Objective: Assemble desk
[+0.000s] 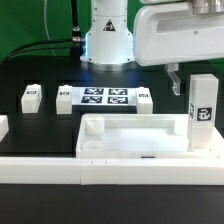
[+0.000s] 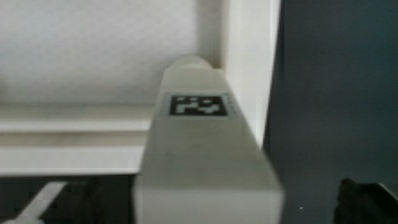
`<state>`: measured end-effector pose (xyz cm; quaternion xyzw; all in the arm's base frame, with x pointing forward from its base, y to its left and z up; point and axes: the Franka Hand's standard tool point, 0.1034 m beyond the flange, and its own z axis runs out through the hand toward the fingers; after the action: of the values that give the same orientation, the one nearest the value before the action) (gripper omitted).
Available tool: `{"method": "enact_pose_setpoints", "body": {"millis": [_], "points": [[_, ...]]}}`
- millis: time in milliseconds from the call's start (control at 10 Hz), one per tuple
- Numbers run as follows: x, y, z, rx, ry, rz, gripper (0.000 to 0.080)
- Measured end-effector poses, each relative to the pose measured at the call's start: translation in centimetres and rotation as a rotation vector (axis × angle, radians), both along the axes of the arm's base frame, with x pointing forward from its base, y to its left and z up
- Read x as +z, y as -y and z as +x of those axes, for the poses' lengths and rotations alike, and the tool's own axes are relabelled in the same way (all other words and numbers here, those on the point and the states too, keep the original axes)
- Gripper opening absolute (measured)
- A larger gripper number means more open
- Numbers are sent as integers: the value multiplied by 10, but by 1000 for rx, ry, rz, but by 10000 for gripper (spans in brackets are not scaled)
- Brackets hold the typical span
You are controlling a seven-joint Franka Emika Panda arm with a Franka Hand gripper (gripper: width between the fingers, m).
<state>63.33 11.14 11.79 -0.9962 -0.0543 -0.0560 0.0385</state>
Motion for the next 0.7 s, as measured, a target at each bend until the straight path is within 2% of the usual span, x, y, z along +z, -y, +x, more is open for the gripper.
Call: {"method": "enact_pose_setpoints", "body": {"millis": [100,200,400,500,600,700], "points": [[0,5,6,143,43,-34,649],[-1,10,8,200,65,-45,649],[0,14,9,157,61,-36,649],[-1,11,8,156,62,-35,541],[-2,9,6,148,58,-32,541],[-4,5,3,141,53,-29,386]]}}
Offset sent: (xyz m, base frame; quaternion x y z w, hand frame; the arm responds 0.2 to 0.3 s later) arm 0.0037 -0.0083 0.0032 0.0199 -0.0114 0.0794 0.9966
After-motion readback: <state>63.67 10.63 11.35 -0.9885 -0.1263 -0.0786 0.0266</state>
